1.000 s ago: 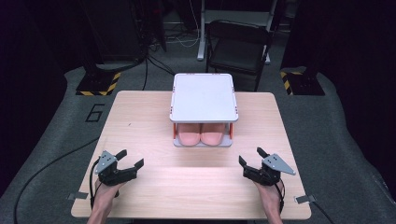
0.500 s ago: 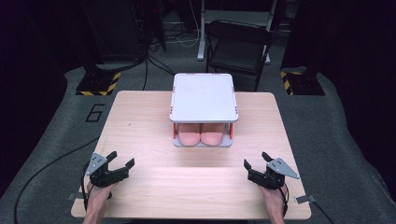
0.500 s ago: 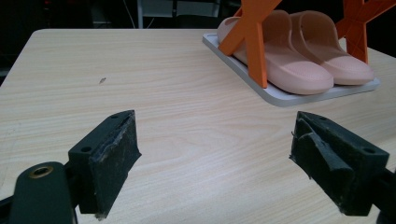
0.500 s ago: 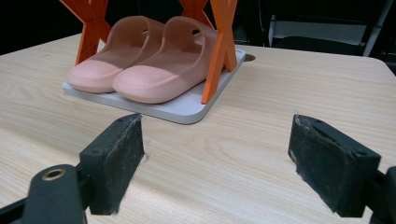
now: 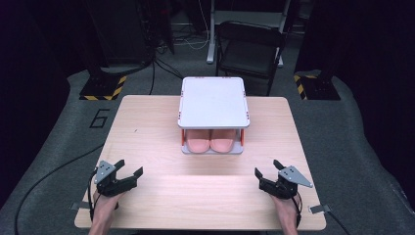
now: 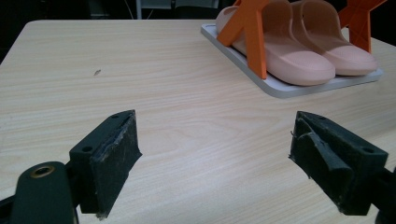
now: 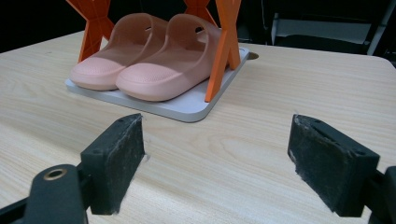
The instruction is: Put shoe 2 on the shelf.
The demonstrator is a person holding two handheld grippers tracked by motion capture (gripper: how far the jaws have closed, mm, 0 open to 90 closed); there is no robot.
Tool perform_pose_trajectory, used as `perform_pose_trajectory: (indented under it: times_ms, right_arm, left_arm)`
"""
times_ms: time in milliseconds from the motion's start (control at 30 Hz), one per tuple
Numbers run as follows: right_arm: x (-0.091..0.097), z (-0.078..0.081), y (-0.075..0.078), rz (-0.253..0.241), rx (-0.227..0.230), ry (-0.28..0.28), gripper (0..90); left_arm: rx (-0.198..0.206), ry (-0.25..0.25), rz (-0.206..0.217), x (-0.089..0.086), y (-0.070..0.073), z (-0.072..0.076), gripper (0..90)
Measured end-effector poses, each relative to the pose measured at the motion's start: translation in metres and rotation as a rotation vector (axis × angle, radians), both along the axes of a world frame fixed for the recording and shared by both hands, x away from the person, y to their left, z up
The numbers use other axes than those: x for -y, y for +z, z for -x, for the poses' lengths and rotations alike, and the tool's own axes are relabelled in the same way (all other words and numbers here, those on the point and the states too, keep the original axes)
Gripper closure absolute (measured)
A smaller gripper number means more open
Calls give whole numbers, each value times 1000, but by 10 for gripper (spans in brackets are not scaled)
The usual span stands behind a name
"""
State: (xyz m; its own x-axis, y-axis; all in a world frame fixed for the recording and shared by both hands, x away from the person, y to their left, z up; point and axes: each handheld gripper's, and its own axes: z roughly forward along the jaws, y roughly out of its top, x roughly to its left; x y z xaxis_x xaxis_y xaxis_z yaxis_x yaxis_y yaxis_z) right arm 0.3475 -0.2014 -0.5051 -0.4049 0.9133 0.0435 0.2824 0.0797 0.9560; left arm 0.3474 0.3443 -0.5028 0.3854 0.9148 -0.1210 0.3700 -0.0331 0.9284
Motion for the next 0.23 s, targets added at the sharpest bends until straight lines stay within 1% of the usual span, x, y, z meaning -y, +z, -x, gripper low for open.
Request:
perform_pose_trajectory:
  times_ms: [33,67,133,233]
  right_arm:
    - [0,0,0,-1,-3,-1,179]
    - [0,0,-1,3,-2,2,179]
    - [0,0,-1,6,-5,-2,179]
    - [1,-1,-1,6,-2,-6,175]
  left_arm:
    - [2,3,0,-1,0,0,151]
    - [-6,1,-1,-1,0,0,151]
    - [2,7,4,-1,0,0,151]
    - [-3,1,-1,-2,1,0,151]
